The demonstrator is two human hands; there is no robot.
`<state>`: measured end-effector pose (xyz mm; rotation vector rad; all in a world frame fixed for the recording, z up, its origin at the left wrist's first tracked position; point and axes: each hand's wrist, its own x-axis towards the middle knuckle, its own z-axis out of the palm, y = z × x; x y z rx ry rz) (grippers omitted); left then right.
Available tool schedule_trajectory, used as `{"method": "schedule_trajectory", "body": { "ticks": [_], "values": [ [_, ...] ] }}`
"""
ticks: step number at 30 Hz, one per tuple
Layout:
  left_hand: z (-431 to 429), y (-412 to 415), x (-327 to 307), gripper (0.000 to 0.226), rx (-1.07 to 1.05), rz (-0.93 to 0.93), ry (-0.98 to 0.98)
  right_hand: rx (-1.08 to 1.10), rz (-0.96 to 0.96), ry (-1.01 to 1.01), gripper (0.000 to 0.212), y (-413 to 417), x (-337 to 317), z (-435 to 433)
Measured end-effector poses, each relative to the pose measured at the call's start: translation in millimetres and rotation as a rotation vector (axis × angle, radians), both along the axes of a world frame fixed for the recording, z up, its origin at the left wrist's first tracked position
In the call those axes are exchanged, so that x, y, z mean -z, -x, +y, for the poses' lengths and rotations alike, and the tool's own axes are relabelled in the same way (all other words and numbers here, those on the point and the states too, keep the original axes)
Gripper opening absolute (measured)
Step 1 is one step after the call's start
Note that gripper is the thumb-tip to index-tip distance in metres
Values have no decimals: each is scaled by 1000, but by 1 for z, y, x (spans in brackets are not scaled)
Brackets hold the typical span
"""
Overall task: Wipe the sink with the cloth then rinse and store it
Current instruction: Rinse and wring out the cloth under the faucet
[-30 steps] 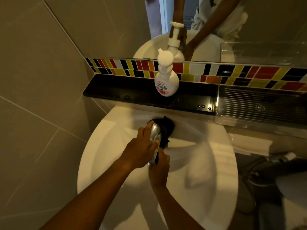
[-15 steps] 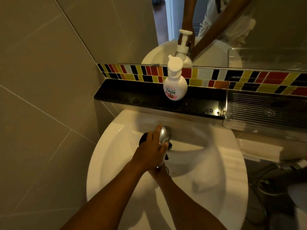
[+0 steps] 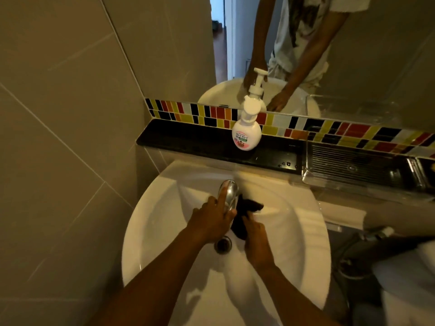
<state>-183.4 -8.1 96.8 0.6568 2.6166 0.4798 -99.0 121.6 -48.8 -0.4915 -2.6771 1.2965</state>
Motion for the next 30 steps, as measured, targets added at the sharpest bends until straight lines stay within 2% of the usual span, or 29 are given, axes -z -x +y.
{"method": "schedule_trajectory", "body": {
  "ticks": [1,4,10,14,21,26,30],
  "values": [
    [-3,-1,-1,69,10,16,13,37,-25,0,42,-9,-4,11],
    [-14,-5,-4,67,39,59,37,35,-17,-182,69,-24,-40,36],
    [-27,-20,-21,68,57,125,22,-20,126,-210,54,-27,-105,46],
    [-34,-26,-35,69,83,159,-11,-17,135,-242,47,-23,-148,40],
    [-39,-31,-70,46,12,73,-297,-125,255,-367,31,-17,-211,20],
    [-48,-26,-93,49,-92,-42,-560,-216,297,-456,25,-17,-247,10],
    [-60,-24,-109,60,-129,-182,-660,-258,309,-466,25,-19,-268,-9]
  ]
}}
